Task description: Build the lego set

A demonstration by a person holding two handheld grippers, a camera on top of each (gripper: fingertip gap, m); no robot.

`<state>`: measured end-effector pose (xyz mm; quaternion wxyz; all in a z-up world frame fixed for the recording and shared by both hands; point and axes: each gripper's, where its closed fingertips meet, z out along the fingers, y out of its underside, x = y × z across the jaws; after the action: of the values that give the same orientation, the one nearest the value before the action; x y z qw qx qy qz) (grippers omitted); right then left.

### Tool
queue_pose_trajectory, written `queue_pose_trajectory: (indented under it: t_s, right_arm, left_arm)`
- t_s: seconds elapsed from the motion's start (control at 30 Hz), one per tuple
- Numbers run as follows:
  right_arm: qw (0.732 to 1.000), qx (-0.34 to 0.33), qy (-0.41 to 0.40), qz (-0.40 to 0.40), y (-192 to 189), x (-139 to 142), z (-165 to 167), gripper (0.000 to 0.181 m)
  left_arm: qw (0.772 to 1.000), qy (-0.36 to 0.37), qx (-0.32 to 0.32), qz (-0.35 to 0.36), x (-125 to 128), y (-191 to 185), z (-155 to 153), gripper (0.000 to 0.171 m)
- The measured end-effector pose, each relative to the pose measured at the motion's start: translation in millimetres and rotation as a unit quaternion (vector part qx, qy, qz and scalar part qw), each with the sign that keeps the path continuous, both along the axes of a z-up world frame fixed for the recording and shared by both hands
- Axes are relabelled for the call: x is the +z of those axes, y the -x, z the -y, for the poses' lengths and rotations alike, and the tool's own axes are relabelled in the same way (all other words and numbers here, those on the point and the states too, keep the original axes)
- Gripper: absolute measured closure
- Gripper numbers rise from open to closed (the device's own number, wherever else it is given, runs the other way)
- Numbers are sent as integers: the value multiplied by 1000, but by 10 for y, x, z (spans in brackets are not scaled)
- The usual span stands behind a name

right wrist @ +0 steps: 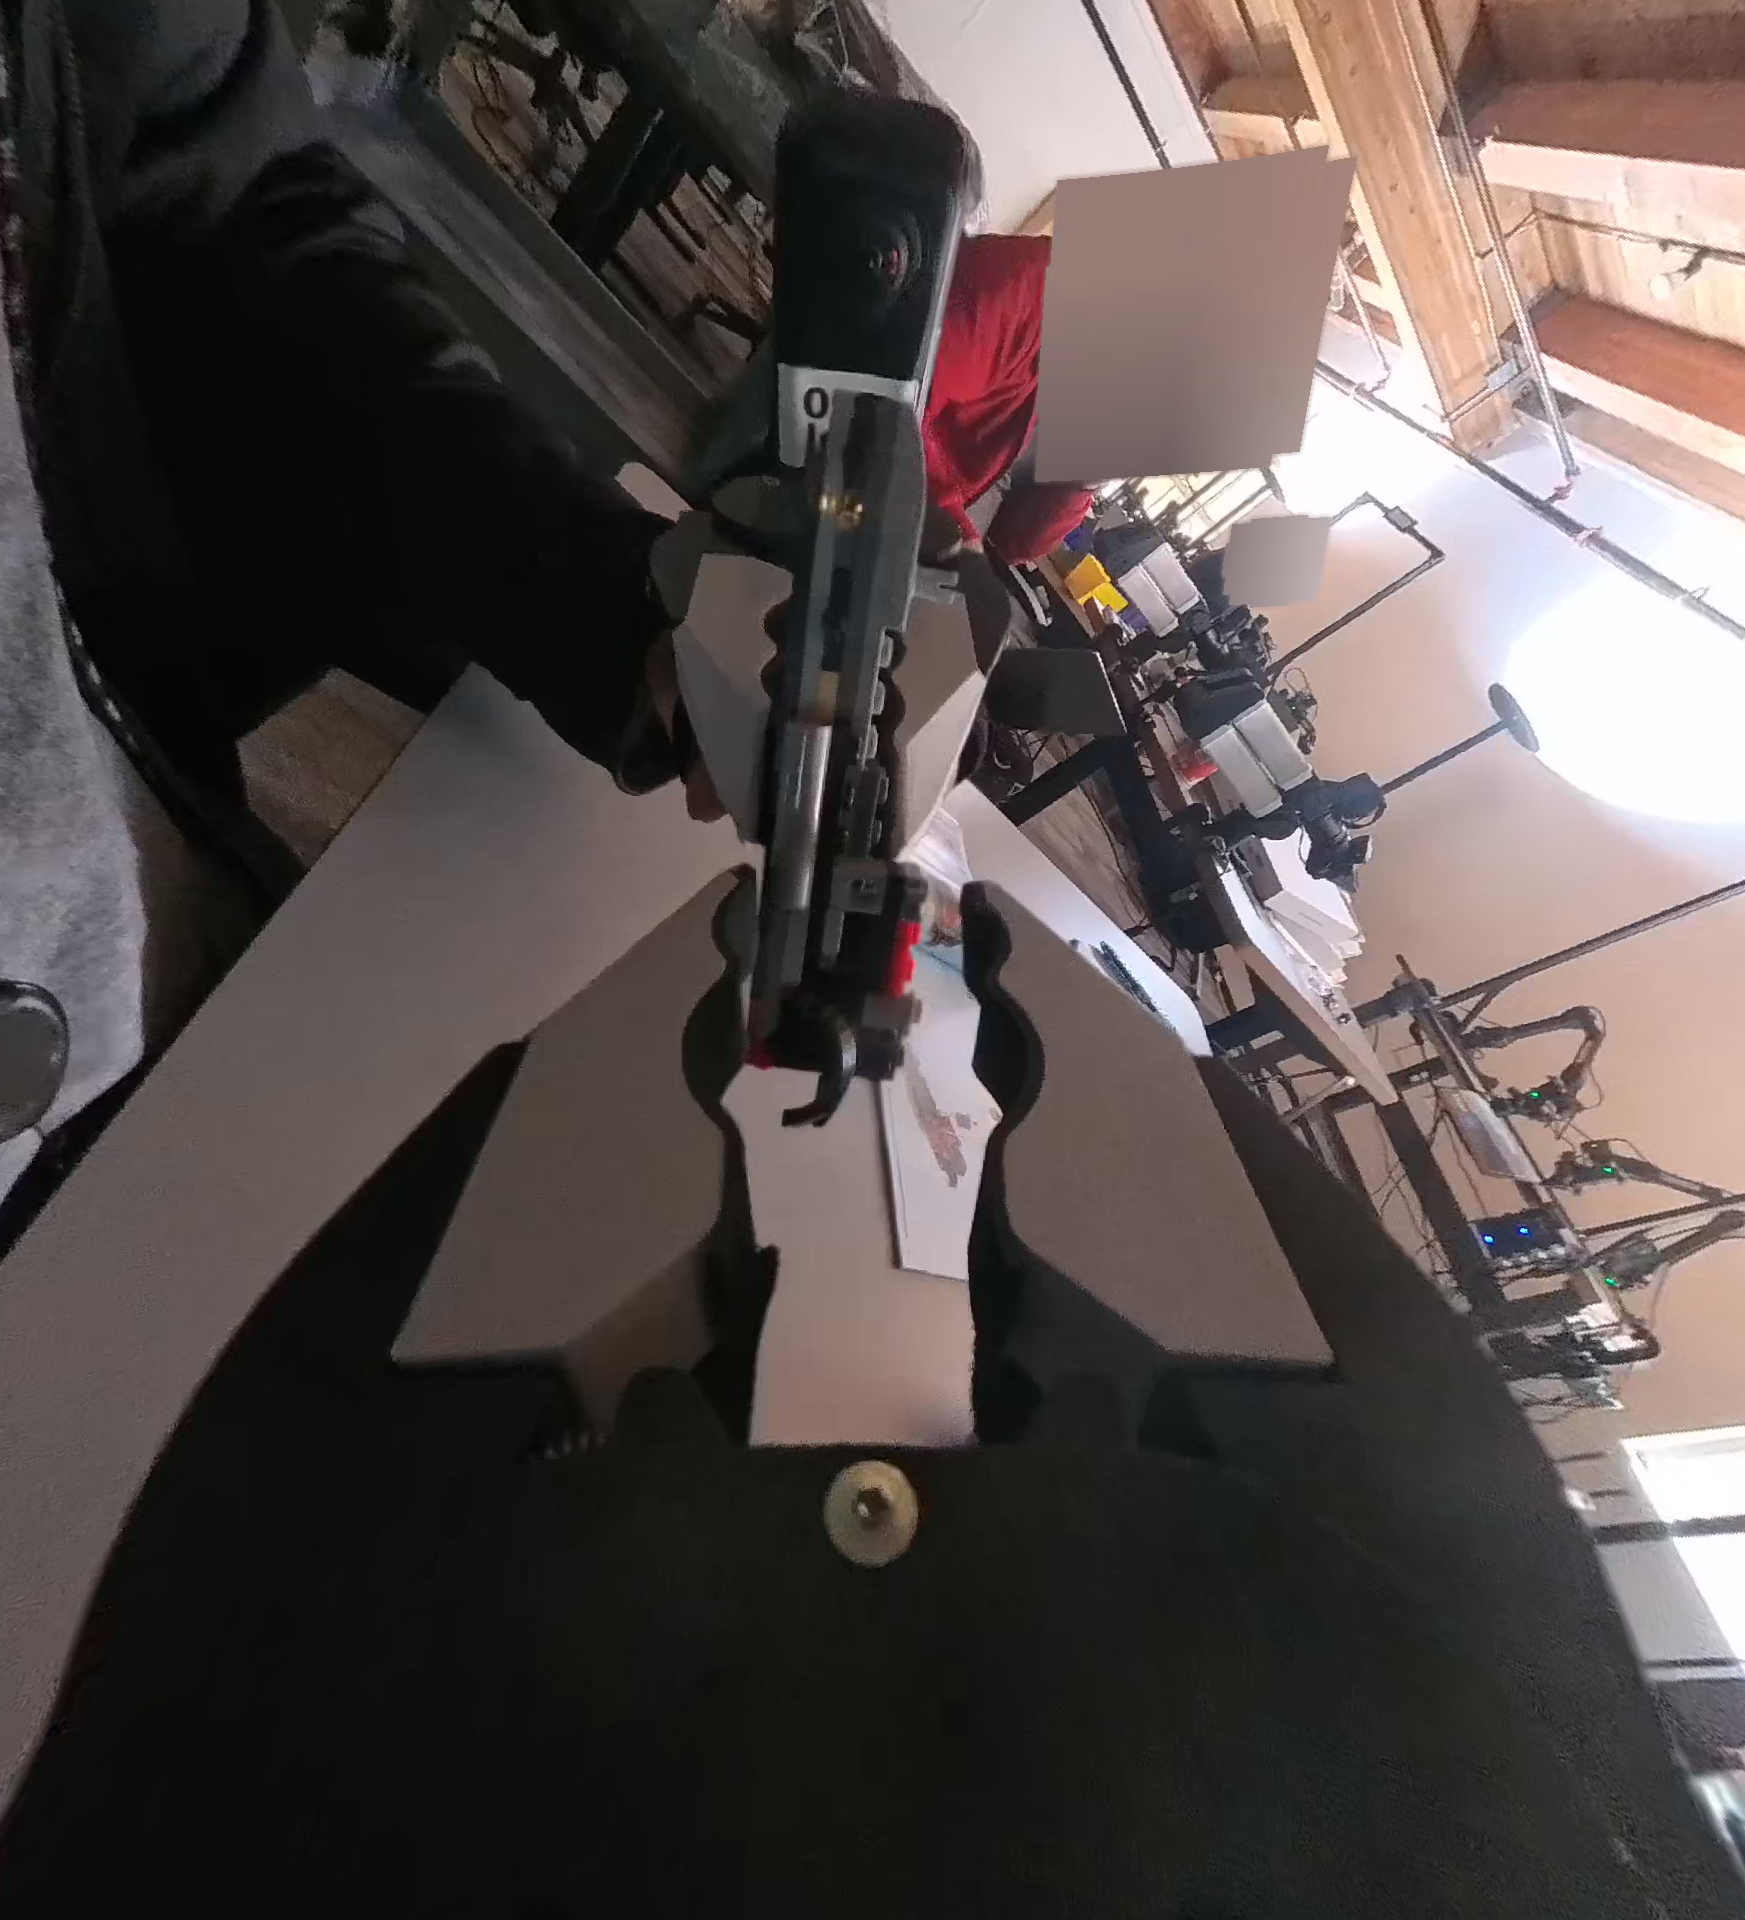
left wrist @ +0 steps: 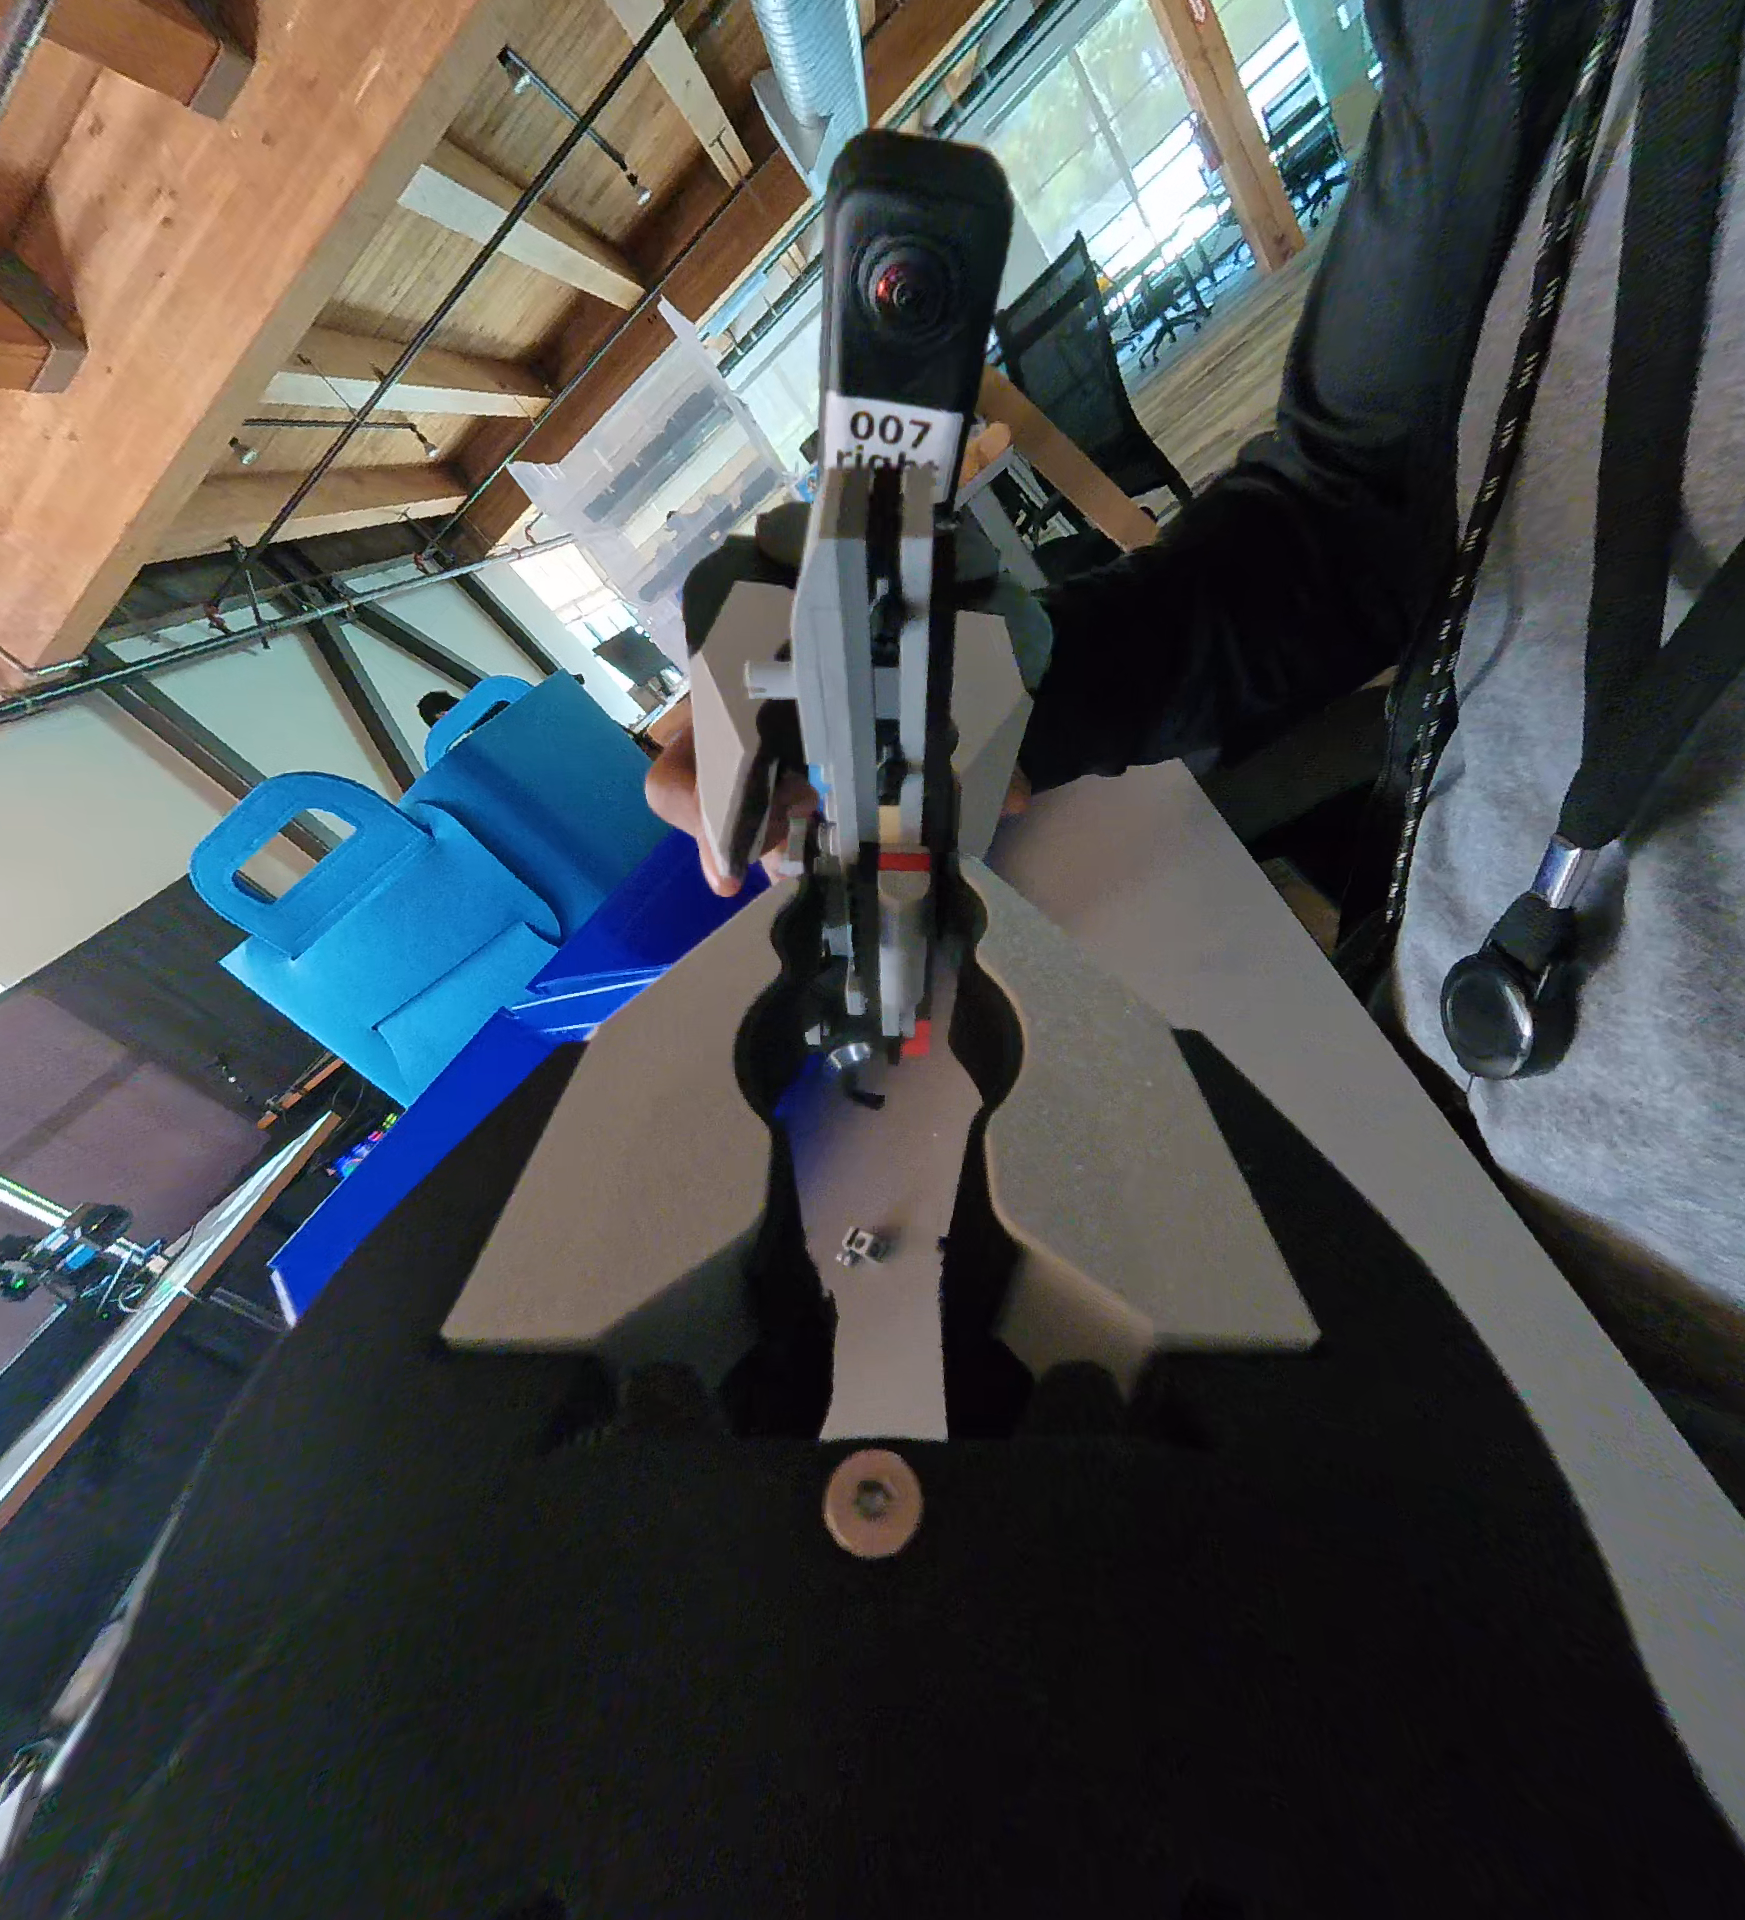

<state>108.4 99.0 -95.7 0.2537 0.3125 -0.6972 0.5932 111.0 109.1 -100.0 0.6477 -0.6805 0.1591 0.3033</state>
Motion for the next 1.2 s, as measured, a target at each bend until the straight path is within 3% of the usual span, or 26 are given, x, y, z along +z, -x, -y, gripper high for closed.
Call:
queue_pose_trajectory:
  t_s: [0.17, 0.37, 1.2]
  right_arm:
    - [1000, 6, -14, 4, -14, -25, -31, 133]
    - [999, 12, -34, -30, -41, -73, 6, 149]
    - [997, -18, -53, -50, 87, -161, -17, 148]
  left_arm:
    - [1000, 8, 1, 1, -24, 1, -1, 150]
    - [1000, 22, 1, -3, -47, -9, -32, 150]
    - [999, 45, 26, 3, -129, 95, -64, 150]
